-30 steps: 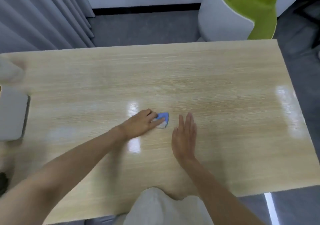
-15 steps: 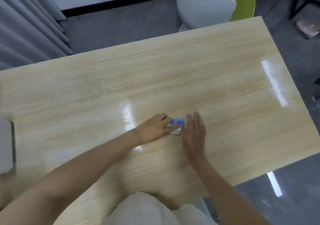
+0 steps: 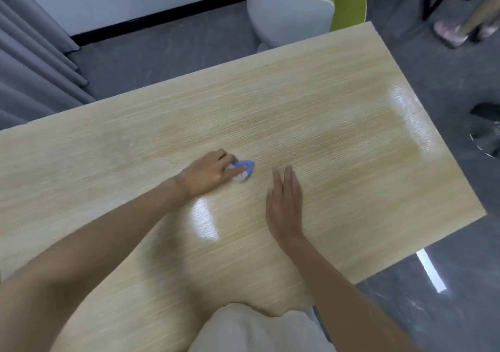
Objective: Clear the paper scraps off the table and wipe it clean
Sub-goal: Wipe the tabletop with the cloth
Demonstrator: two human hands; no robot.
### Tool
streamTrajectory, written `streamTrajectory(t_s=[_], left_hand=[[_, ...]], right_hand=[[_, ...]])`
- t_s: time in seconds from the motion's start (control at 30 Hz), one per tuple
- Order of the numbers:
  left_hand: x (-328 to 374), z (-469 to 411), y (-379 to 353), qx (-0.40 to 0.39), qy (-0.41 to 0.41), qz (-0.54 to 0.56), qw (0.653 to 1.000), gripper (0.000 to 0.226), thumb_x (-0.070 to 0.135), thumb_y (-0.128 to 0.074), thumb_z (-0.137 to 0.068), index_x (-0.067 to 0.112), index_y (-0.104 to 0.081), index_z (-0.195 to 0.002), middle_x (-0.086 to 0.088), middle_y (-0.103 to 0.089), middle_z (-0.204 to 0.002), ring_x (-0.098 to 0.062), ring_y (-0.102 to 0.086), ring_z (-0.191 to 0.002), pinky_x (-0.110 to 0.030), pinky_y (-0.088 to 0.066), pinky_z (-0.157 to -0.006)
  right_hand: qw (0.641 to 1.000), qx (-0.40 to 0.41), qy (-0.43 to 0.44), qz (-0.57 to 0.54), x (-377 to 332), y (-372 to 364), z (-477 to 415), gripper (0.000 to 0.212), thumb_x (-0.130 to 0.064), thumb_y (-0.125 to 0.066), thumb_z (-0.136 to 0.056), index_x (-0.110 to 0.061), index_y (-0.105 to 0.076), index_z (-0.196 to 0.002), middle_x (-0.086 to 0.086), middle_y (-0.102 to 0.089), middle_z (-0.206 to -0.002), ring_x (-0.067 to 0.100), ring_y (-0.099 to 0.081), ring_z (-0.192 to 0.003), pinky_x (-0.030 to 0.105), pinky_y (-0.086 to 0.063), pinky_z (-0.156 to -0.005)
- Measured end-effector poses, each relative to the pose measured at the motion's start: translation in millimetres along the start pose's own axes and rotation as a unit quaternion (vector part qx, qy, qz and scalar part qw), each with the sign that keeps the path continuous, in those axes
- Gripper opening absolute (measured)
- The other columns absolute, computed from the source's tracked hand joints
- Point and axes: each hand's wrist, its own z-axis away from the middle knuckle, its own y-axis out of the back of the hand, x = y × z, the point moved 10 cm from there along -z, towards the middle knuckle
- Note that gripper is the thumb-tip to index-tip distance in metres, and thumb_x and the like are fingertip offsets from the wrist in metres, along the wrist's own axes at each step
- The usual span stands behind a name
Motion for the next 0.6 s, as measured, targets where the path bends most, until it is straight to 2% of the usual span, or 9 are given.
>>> streamTrajectory(t_s=[0.07, 0.17, 0.2, 0.23, 0.3, 0.37, 0.47, 0.53, 0.6], left_hand=[[-67.9, -4.1, 15.9, 0.036, 0.150, -0.013, 0.988, 0.036, 0.011, -0.052, -0.087, 0.016, -0.051, -0.123, -0.021, -0.057, -0.103, -0.035, -0.054, -0.085, -0.044, -0.050, -0.067], [-123.6, 9.8, 26.6, 0.081, 0.478, 0.075, 0.871, 0.026, 0.021, -0.046, -0.096, 0.006, -0.054, -0.116, -0.023, -0.051, -0.107, -0.038, -0.046, -0.097, -0.051, -0.044, -0.082], [-115.9, 5.1, 24.2, 0.095, 0.505, 0.102, 0.852, 0.033, 0.028, -0.037, -0.098, 0.004, -0.055, -0.114, -0.022, -0.051, -0.109, -0.037, -0.046, -0.099, -0.049, -0.042, -0.085], [-100.7, -9.5, 21.6, 0.082, 0.485, 0.119, 0.863, 0.038, 0.030, -0.033, -0.098, 0.004, -0.056, -0.114, -0.021, -0.052, -0.107, -0.035, -0.047, -0.096, -0.046, -0.044, -0.082], [-47.1, -45.0, 5.0, 0.033, 0.269, 0.094, 0.958, 0.031, 0.017, -0.039, -0.093, 0.005, -0.054, -0.118, -0.019, -0.057, -0.099, -0.033, -0.053, -0.081, -0.041, -0.049, -0.068], [-28.9, -50.2, -8.3, 0.003, 0.072, 0.009, 0.997, 0.037, 0.009, -0.043, -0.088, 0.007, -0.053, -0.123, -0.017, -0.060, -0.094, -0.030, -0.053, -0.072, -0.037, -0.048, -0.058], [-98.9, -38.9, 4.1, 0.040, 0.133, -0.061, 0.988, 0.033, 0.008, -0.058, -0.086, 0.011, -0.054, -0.119, -0.017, -0.056, -0.089, -0.031, -0.052, -0.074, -0.039, -0.045, -0.060], [-164.6, -9.1, 24.5, 0.108, 0.389, 0.009, 0.915, 0.021, 0.020, -0.055, -0.092, 0.012, -0.047, -0.109, -0.014, -0.050, -0.094, -0.032, -0.049, -0.085, -0.042, -0.042, -0.071], [-185.6, 23.9, 28.6, 0.185, 0.594, 0.099, 0.777, 0.025, 0.037, -0.042, -0.097, 0.012, -0.045, -0.100, -0.005, -0.045, -0.102, -0.024, -0.041, -0.095, -0.037, -0.035, -0.084]], right_hand=[[1.000, -0.009, -0.008, -0.003, -5.1, -3.0, -10.4, 0.049, -0.025, -0.028, -0.097, -0.009, -0.036, -0.143, 0.023, -0.028, -0.151, 0.033, -0.027, -0.141, 0.045, -0.030, -0.112], [1.000, -0.019, -0.002, 0.005, -20.9, -7.4, -25.9, 0.052, -0.026, -0.026, -0.096, -0.010, -0.033, -0.145, 0.023, -0.024, -0.153, 0.033, -0.024, -0.142, 0.045, -0.026, -0.114], [1.000, -0.018, -0.003, 0.005, -24.8, -7.7, -30.4, 0.052, -0.026, -0.025, -0.095, -0.011, -0.033, -0.145, 0.022, -0.024, -0.153, 0.033, -0.024, -0.142, 0.045, -0.026, -0.114], [1.000, -0.016, -0.006, 0.003, -27.6, -7.7, -34.5, 0.052, -0.026, -0.025, -0.095, -0.011, -0.033, -0.145, 0.022, -0.024, -0.153, 0.032, -0.024, -0.142, 0.045, -0.027, -0.114], [1.000, -0.015, -0.010, 0.004, -31.1, -8.4, -40.2, 0.053, -0.027, -0.023, -0.096, -0.011, -0.030, -0.146, 0.021, -0.023, -0.154, 0.031, -0.022, -0.143, 0.046, -0.027, -0.114], [1.000, -0.013, -0.011, 0.004, -31.6, -9.7, -45.9, 0.053, -0.026, -0.022, -0.096, -0.011, -0.027, -0.147, 0.021, -0.021, -0.154, 0.031, -0.020, -0.144, 0.046, -0.025, -0.115], [1.000, -0.008, -0.022, 0.003, -27.9, -12.3, -54.4, 0.053, -0.027, -0.024, -0.096, -0.011, -0.030, -0.146, 0.020, -0.021, -0.154, 0.032, -0.022, -0.143, 0.046, -0.024, -0.114], [1.000, -0.006, -0.029, -0.004, -28.3, -14.3, -60.5, 0.054, -0.027, -0.023, -0.095, -0.011, -0.031, -0.146, 0.021, -0.023, -0.154, 0.032, -0.023, -0.142, 0.047, -0.025, -0.114], [1.000, -0.015, -0.021, 0.003, -33.6, -17.7, -63.6, 0.054, -0.027, -0.024, -0.095, -0.011, -0.032, -0.145, 0.021, -0.023, -0.154, 0.032, -0.021, -0.143, 0.047, -0.025, -0.114]])
